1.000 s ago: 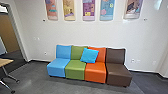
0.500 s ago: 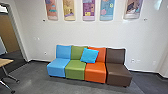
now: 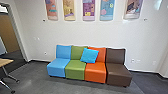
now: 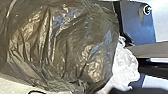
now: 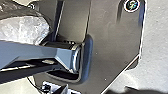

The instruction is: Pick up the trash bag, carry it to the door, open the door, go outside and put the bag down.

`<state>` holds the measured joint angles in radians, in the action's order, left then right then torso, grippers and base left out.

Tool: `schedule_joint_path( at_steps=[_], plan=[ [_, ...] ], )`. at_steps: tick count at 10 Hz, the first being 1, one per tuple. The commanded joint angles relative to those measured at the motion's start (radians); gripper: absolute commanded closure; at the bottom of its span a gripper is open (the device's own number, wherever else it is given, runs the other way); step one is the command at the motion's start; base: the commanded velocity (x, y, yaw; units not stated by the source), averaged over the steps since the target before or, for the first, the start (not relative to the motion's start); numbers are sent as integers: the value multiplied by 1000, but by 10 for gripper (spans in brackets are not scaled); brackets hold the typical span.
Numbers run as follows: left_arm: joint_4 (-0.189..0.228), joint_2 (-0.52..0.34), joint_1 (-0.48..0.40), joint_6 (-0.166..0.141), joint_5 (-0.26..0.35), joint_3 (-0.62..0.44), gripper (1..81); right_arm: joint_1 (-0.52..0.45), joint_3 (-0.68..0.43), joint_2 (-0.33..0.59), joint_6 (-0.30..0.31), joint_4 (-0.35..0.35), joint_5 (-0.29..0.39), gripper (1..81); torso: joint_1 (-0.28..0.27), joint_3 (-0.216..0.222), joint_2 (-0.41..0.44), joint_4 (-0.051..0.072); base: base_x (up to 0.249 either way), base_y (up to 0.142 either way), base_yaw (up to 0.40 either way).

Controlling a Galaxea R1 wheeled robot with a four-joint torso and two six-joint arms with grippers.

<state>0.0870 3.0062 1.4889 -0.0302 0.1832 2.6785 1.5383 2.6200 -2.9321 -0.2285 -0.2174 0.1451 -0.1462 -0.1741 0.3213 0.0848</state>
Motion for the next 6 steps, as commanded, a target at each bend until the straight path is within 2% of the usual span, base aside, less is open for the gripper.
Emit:
schedule_joint_path(
  at_steps=[1, 6],
  plan=[
    [8, 2, -48, 4, 65, -3, 811, -40, -2, 6, -3, -7, 65, 10, 0, 0, 0, 0, 0, 0, 0],
    [8, 4, -48, 4, 70, -3, 811, -39, -5, 6, -3, -2, 64, 10, 0, 0, 0, 0, 0, 0, -149]
  ],
)
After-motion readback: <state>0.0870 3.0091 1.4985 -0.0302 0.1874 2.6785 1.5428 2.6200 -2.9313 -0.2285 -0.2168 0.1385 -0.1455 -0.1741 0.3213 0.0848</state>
